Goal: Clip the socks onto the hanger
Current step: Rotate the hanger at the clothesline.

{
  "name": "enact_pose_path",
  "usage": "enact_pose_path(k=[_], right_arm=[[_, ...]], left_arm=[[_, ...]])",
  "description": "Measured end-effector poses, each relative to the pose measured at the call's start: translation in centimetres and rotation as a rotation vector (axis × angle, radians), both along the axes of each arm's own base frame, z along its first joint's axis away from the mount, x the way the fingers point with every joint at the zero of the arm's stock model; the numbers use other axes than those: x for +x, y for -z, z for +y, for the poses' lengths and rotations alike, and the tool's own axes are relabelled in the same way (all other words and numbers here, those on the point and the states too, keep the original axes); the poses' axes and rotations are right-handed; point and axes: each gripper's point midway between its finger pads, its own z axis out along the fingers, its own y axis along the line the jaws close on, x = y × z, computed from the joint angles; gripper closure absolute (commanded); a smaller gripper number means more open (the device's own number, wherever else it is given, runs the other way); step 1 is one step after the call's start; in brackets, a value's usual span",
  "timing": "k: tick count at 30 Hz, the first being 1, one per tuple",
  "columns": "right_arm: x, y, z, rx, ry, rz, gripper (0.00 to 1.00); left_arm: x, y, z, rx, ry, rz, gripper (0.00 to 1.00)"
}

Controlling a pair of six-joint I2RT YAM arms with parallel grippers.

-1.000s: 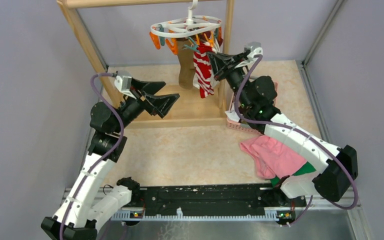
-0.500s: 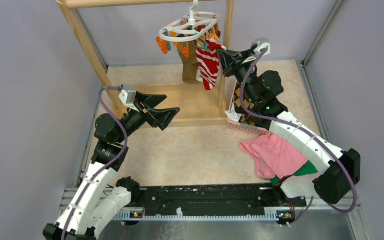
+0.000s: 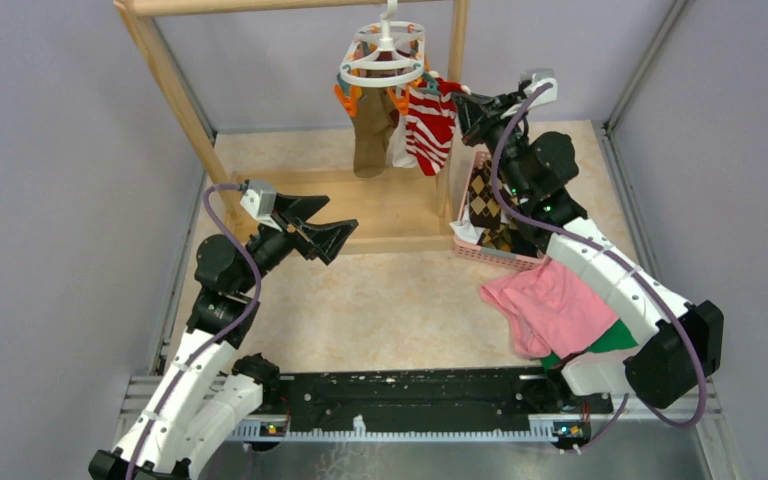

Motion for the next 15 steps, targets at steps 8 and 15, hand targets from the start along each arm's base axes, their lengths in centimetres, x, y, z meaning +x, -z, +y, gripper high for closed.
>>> enact_pose_path(k=[8,15], right_arm=[[1.5,-1.2,-2.9,0.023,0.048,0.005,1.00],[2.9,-1.6,-3.5,0.042,0.036,0.015,1.00]], left_arm=[[-0.2,1.3,0.1,0.001,-0.002,0.019,0.01],[-0.2,2.0,0.0,-0.015,0.005,0.046,0.01]])
